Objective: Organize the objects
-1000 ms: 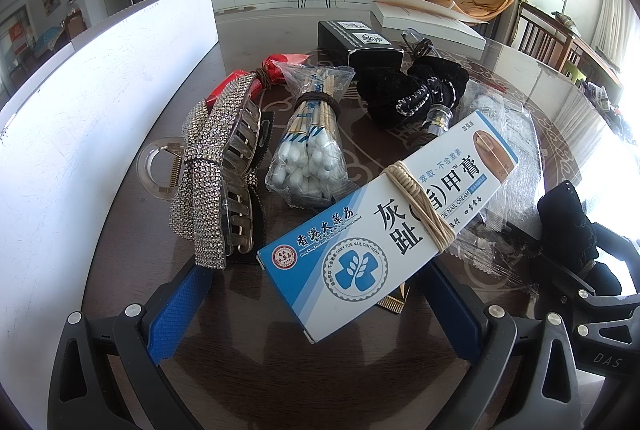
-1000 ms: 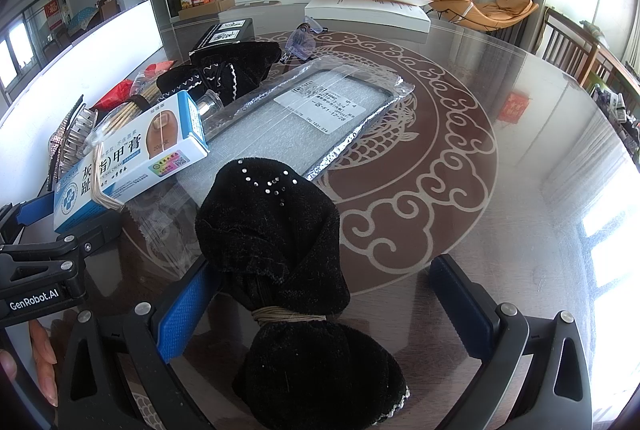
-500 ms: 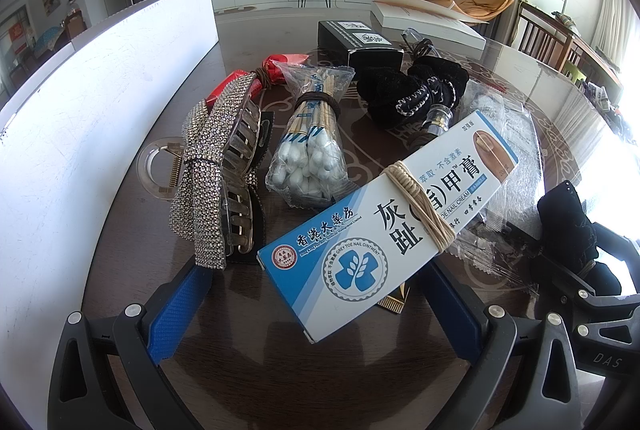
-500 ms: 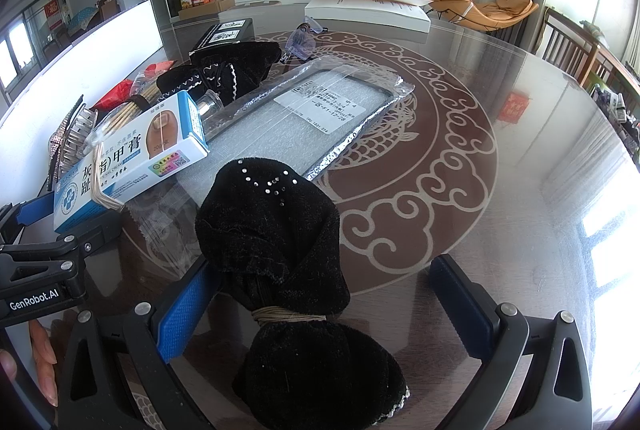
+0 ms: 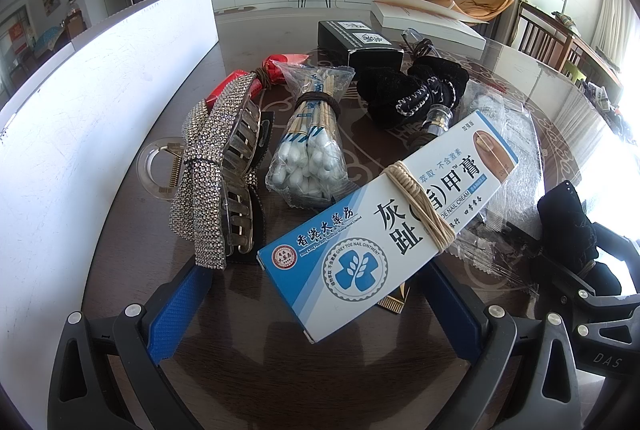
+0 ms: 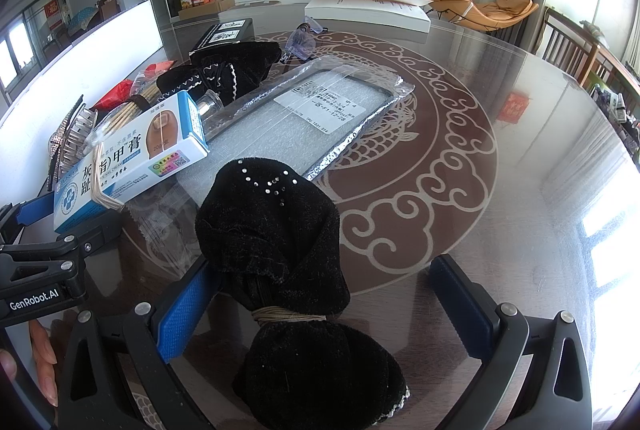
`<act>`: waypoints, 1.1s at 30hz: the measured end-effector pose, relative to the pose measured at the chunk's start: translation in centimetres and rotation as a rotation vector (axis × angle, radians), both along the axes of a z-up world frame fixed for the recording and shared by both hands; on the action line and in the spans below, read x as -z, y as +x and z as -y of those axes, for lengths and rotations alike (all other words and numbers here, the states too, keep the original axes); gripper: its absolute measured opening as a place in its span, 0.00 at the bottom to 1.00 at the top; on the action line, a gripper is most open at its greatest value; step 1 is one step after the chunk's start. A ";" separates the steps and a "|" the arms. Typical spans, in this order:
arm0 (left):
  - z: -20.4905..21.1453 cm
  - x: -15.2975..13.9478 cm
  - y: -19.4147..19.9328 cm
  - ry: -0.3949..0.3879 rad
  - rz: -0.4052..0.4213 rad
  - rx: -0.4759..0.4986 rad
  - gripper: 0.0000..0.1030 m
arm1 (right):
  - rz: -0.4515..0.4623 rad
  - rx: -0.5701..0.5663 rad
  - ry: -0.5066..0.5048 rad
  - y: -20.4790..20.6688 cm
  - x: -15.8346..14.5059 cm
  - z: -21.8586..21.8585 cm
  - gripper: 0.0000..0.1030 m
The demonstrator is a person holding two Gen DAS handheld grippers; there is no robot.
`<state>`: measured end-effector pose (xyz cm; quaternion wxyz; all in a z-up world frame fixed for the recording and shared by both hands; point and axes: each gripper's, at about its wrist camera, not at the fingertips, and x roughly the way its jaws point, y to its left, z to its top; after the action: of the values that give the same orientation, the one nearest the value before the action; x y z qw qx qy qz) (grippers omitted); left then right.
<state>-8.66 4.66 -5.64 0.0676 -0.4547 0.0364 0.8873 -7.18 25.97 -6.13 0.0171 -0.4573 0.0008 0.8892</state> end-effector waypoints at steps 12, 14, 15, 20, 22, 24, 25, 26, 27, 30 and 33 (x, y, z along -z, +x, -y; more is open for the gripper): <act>0.6 0.0 1.8 -0.001 0.005 0.117 1.00 | 0.000 0.000 0.000 0.0 0.0 0.0 1.00; 1.4 -0.1 3.3 0.000 0.003 0.176 1.00 | 0.000 0.000 0.000 0.0 0.0 0.0 1.00; 1.7 -0.1 3.9 -0.001 0.003 0.200 1.00 | 0.000 0.000 0.000 0.0 0.0 0.0 1.00; 2.3 -1.8 5.3 0.061 0.009 0.250 1.00 | 0.000 0.001 0.000 0.0 0.0 0.0 1.00; 0.7 -3.1 5.0 0.053 -0.023 0.296 1.00 | 0.000 0.001 0.000 0.0 0.0 0.0 1.00; -1.8 -4.2 4.3 -0.006 -0.066 0.347 1.00 | 0.000 0.001 0.000 0.0 0.0 0.0 1.00; -3.1 -4.5 3.8 -0.044 -0.086 0.374 1.00 | 0.000 0.001 0.000 0.0 0.0 0.0 1.00; -4.2 -4.4 3.3 -0.083 -0.090 0.400 1.00 | 0.000 0.001 0.000 0.0 0.0 0.0 1.00; -5.1 -4.0 2.7 -0.124 -0.085 0.409 0.99 | 0.000 0.001 0.000 0.0 0.0 0.0 1.00; -5.1 -2.6 1.4 -0.127 -0.032 0.414 0.65 | 0.000 0.011 0.003 -0.1 -0.1 -0.1 1.00; -3.2 -1.9 2.4 -0.075 0.002 0.373 0.45 | 0.000 0.011 0.002 -0.2 -0.1 -0.1 1.00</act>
<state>-6.30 7.84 -3.72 0.2141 -0.4431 0.1531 0.8570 -7.37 26.08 -6.01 0.0226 -0.4572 0.0023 0.8891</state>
